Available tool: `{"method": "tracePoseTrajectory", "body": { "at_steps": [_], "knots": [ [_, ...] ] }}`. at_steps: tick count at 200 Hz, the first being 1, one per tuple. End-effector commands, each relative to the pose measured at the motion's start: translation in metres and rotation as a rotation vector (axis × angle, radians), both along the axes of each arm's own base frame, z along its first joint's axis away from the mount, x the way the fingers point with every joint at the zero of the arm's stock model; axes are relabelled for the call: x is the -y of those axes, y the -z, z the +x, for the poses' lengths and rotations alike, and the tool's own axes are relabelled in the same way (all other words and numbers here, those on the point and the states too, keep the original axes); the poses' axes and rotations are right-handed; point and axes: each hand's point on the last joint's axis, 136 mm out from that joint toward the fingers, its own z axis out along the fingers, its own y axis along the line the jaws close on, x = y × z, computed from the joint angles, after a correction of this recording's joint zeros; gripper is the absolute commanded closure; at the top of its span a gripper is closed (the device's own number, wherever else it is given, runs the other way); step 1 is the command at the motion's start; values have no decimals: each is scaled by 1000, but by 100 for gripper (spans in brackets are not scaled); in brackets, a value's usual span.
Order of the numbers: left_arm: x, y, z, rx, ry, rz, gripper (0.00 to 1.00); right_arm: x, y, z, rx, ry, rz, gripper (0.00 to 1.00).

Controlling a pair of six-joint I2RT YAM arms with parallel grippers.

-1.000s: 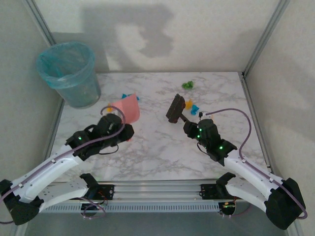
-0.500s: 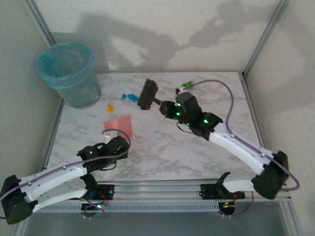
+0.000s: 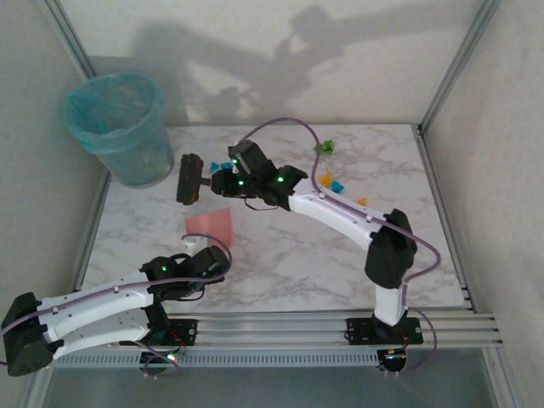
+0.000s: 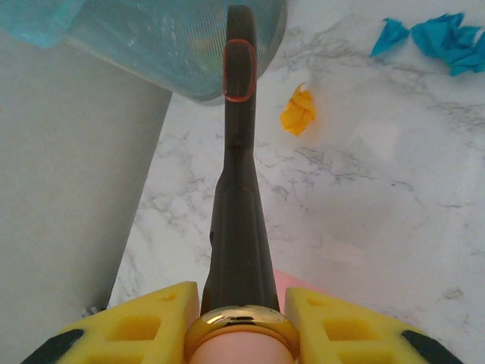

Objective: Sweep away the paper scraps from the table

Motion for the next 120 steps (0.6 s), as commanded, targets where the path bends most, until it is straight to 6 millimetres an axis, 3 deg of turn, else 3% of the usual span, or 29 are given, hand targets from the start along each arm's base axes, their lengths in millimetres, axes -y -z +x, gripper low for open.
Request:
{"method": "tracePoseTrajectory", "body": {
  "at_steps": [1,23,55,81,120],
  "knots": [
    [-12,12,-7,-26,-46,44,100,-20,-2,6,-20,-33,26,100],
    [-11,19,-8,-43,-44,71,100,-34,12,18,-34,-29,20,100],
    [-11,21,-8,-44,-42,86,100,-39,28,44,-80,-4,26,100],
    [-12,17,-7,-24,-48,72,100,-32,37,71,-103,26,18,100],
    [-13,12,-4,-6,-59,66,100,-19,69,104,-229,55,26,100]
  ]
}}
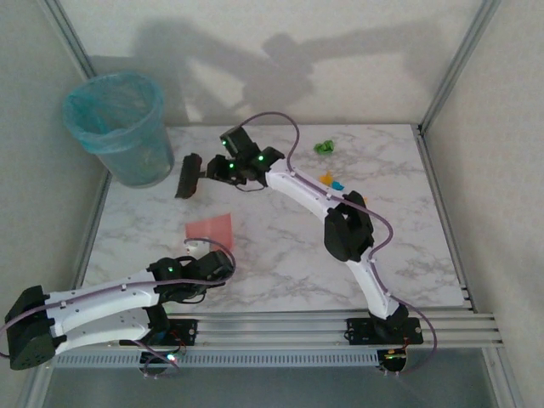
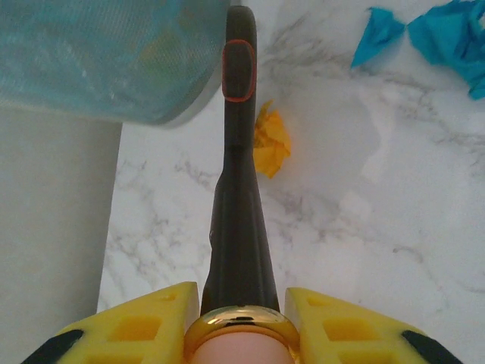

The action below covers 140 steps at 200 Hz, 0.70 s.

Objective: Sweep away the paper scraps from the table

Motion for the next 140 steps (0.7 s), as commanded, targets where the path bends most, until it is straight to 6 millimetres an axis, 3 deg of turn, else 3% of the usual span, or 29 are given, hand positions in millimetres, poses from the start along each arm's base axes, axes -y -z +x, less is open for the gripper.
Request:
{"method": "tracePoseTrajectory", "body": {
  "at_steps": [1,26,32,54,88,140],
  "knots": [
    [-11,-2,2,31,-53,24,100,7,5,18,-73,14,38,100],
    [-11,-5,4,36,-64,26,100,19,12,25,-83,17,0,100],
    [-12,-5,4,37,-66,27,100,35,13,37,-87,47,-14,100],
    [-14,-5,4,41,-73,37,100,58,20,40,-111,72,-43,100],
    [-14,-6,7,47,-81,38,100,83,24,27,-120,88,-37,100],
    [-18,-3,7,45,-96,39,100,152,35,12,-170,212,17,100]
  ]
}}
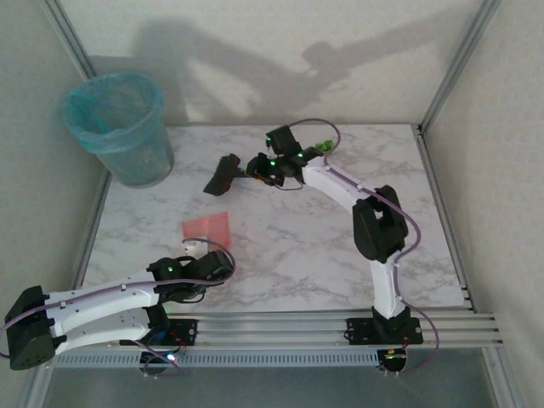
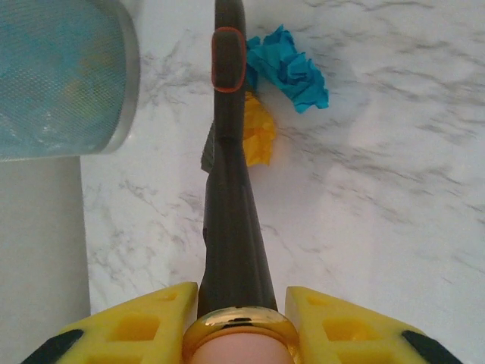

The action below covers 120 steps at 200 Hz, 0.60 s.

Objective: Sweep away the paper scraps from the table

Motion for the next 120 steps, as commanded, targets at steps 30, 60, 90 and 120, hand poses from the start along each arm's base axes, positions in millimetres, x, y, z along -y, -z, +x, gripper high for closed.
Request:
{"method": "tracePoseTrajectory", "body": {
  "at_steps": [30,60,90,120],
  "knots": [
    [-14,0,4,22,-76,26,100,79,17,-19,-101,192,79,100],
    [-16,1,7,22,-83,29,100,109,16,-45,-114,279,108,100],
    [-12,3,9,17,-71,32,100,137,2,-71,-70,382,140,100],
    [-3,3,14,11,-28,51,100,156,-33,-83,29,413,149,100]
  ]
}}
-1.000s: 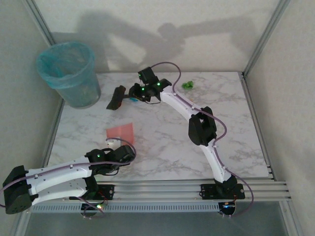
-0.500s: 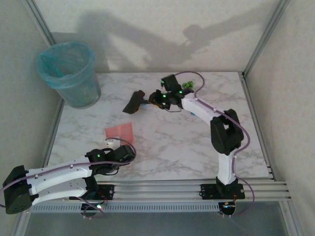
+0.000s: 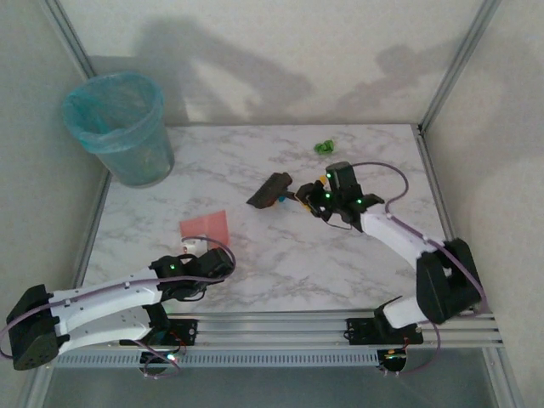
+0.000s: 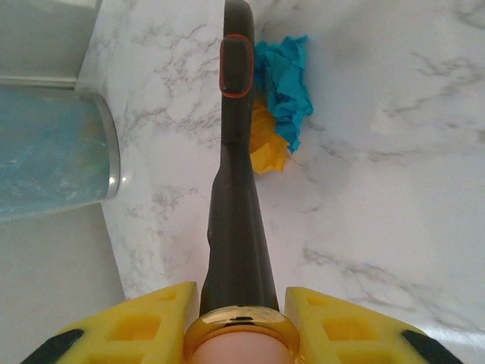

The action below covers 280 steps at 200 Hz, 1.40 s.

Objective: Sweep away the paper scraps from the table

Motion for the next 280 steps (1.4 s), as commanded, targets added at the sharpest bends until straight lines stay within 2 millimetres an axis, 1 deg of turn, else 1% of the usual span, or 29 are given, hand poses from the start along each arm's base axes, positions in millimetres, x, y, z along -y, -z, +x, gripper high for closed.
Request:
{"method": "tracePoseTrajectory", "body": {
  "at_steps": [1,23,39,58,74,92,110,124,130,144,151,158,172,183,197,203,216,227,241,280],
  "knots": [
    [2,-4,8,22,1,25,100,15,-31,0,89,71,-11,100],
    [7,-8,11,22,22,39,100,24,-59,-6,136,69,-41,100],
    [16,-16,13,28,52,4,100,31,-83,-12,190,79,-33,100],
    [20,-25,15,47,67,-19,100,48,-113,-19,283,131,-30,100],
    [19,-30,16,58,66,-17,100,63,-123,-24,324,180,-57,100],
    [19,-32,17,58,70,-11,100,72,-130,-26,365,182,-119,100],
    [21,-34,16,42,85,3,100,83,-124,-26,369,176,-231,100],
    [27,-33,14,4,122,13,100,86,-119,-27,384,135,-300,100],
    [33,-33,13,-13,144,7,100,83,-118,-28,401,99,-315,100],
    [53,-32,7,-55,232,-38,100,71,-121,-29,469,-3,-340,100],
    [61,-31,5,-76,273,-46,100,73,-120,-29,489,-13,-380,100],
    [64,-29,5,-96,297,-31,100,74,-119,-27,515,-17,-421,100],
    [64,-22,7,-133,308,44,100,74,-115,-20,573,-34,-490,100],
    [65,-13,9,-161,319,96,100,76,-109,-13,571,-28,-533,100],
    [74,-2,9,-188,346,127,100,75,-105,-5,551,-18,-546,100],
    [78,2,10,-199,355,132,100,71,-103,-2,542,-24,-538,100],
    [91,11,10,-221,382,115,100,62,-103,8,549,-33,-518,100],
    [102,19,9,-248,408,110,100,60,-100,16,529,-28,-533,100],
    [109,23,12,-261,425,140,100,59,-98,29,512,-22,-559,100],
    [128,31,17,-302,488,172,100,58,-89,58,470,1,-551,100]
  ]
}}
